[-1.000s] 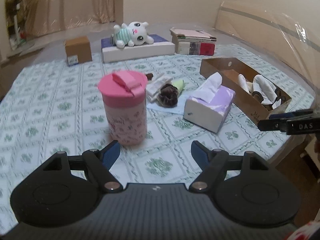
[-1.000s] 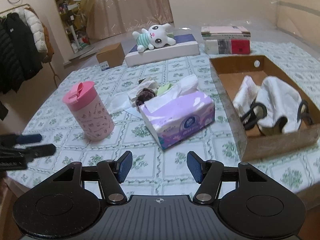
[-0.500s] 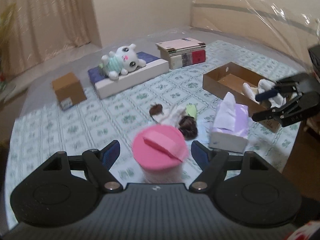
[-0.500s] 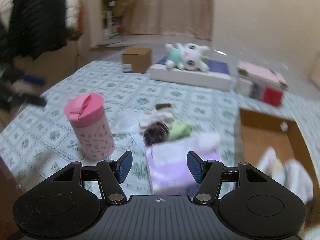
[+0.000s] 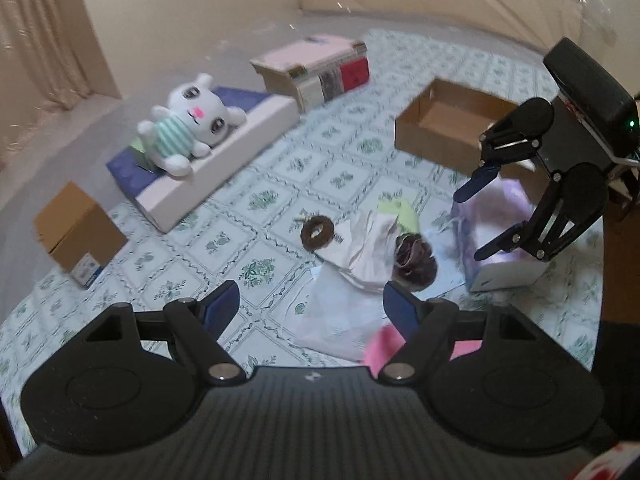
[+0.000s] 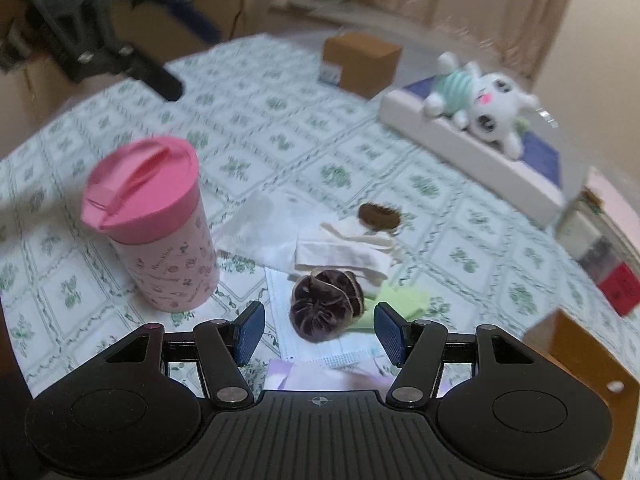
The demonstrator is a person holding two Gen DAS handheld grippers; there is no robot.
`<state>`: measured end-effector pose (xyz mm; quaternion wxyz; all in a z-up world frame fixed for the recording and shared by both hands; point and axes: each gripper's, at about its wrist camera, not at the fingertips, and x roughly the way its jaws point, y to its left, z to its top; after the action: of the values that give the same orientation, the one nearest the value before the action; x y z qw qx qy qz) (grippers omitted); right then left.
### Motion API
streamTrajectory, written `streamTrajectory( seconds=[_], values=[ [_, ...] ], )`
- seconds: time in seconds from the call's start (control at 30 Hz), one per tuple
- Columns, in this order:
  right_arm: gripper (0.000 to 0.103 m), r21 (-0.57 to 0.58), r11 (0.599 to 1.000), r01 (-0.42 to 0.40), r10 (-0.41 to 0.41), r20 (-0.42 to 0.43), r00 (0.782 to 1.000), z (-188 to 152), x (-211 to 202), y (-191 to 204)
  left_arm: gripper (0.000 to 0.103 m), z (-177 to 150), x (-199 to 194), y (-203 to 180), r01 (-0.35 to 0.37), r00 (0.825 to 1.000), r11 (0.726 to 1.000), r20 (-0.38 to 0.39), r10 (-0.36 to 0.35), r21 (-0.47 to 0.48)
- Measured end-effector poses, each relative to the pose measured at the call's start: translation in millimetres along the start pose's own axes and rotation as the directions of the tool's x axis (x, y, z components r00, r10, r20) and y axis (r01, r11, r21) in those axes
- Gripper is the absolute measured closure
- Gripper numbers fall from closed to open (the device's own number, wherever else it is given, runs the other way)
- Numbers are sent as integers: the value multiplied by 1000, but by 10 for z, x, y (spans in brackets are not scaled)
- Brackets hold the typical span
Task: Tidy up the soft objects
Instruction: 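Grasp the dark purple scrunchie with the right tool while the left tool grasps the FASHION cloth, then carry the scrunchie and white cloth over the cardboard box with both tools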
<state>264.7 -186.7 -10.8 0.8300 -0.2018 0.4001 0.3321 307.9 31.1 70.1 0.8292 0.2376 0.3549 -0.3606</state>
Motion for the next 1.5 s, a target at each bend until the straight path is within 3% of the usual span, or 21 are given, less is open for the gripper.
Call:
streamTrajectory(
  seconds=[0.1,0.4,0.43,0.47,0.5,0.7,0.9,1.1,1.17,1.27,1.3,1.4,1.5],
  values=[
    [43,-17,1000,-26,25,-58,998,73,245,-42,26,58,229,92,35,999,999,-32,-34,38],
    [44,-60,998,-7,-4,-170,985,155,779,-163,26,77,844,184,127,988,984,-102,-115,125],
    [48,-63,998,-2,-9,-177,984,152,812,-164,27,75,903,187,136,986,983,-109,-123,124],
    [64,-63,998,0,-11,-188,982,146,842,-168,27,85,951,183,143,985,982,-113,-129,124],
    [70,-61,998,2,-13,-195,981,140,855,-163,27,86,1010,175,155,983,980,-121,-139,126],
    [81,1,1000,17,-17,-156,988,78,671,-283,28,160,1309,-15,201,968,958,-192,-163,203],
    [82,97,992,83,-75,-87,993,34,292,-570,31,328,1570,-251,262,949,922,-249,-193,286],
    [82,166,978,126,-116,-66,991,-43,128,-788,37,511,1868,-401,307,927,911,-305,-220,277],
    [82,179,975,131,-122,-64,991,-77,134,-803,40,554,1965,-435,312,920,911,-326,-219,269],
    [82,195,972,132,-122,-60,991,-115,147,-812,54,576,2093,-487,311,911,912,-359,-204,268],
    [82,200,971,129,-120,-57,991,-134,142,-819,67,573,2130,-499,308,907,912,-373,-196,270],
    [82,213,969,122,-115,-44,992,-157,124,-819,86,571,2161,-501,306,898,918,-396,-191,250],
    [82,232,965,118,-115,-25,993,-206,79,-845,91,611,2091,-486,286,902,933,-389,-186,217]
  ],
)
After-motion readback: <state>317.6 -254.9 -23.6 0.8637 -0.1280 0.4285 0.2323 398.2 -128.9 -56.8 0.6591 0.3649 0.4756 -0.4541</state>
